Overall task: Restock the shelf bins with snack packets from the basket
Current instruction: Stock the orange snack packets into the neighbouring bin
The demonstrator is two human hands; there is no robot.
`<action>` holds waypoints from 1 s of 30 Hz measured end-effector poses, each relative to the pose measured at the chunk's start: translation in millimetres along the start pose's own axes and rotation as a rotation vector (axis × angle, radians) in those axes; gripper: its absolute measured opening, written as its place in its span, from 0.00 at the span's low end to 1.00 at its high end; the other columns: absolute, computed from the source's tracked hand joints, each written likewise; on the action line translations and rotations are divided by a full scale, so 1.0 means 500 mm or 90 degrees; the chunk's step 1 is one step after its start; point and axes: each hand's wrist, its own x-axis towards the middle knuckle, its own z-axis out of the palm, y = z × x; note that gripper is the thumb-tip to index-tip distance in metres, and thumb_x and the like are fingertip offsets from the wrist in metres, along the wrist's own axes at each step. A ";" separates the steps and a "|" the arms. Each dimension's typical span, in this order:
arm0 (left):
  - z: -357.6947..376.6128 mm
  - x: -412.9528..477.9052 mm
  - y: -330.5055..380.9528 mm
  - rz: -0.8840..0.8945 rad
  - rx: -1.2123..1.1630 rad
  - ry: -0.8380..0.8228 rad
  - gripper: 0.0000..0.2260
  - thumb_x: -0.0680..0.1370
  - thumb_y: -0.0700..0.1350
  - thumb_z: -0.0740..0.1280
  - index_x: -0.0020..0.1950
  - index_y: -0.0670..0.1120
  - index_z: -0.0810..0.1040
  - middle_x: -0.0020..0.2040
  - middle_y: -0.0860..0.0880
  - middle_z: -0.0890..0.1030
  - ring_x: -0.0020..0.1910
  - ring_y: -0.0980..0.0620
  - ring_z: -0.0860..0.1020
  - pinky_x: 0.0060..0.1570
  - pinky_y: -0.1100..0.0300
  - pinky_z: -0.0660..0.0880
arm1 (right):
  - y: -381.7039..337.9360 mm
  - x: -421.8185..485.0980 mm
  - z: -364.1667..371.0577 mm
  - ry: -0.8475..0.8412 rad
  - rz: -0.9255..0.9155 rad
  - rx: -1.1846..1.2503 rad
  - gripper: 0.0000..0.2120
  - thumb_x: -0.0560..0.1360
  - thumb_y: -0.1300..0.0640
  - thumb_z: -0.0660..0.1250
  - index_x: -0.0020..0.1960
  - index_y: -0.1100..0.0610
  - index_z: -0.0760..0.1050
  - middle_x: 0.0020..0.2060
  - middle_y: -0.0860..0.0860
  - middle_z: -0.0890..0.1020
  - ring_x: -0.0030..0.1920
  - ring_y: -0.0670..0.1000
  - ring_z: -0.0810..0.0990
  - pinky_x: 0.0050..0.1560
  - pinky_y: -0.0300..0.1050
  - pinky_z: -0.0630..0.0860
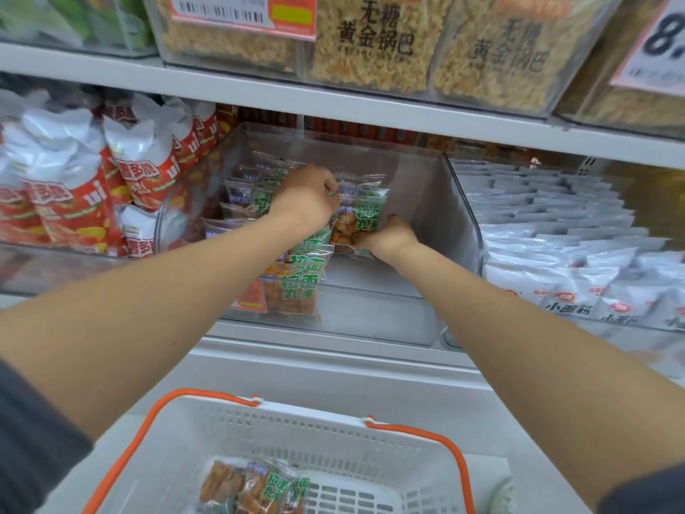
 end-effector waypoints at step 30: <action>0.042 -0.538 -0.281 -0.054 0.172 -0.522 0.09 0.79 0.51 0.64 0.56 0.49 0.77 0.48 0.54 0.78 0.45 0.54 0.75 0.48 0.60 0.73 | 0.285 -0.376 0.278 -0.296 -0.225 -0.248 0.11 0.74 0.58 0.66 0.55 0.55 0.78 0.49 0.50 0.82 0.47 0.51 0.78 0.52 0.49 0.77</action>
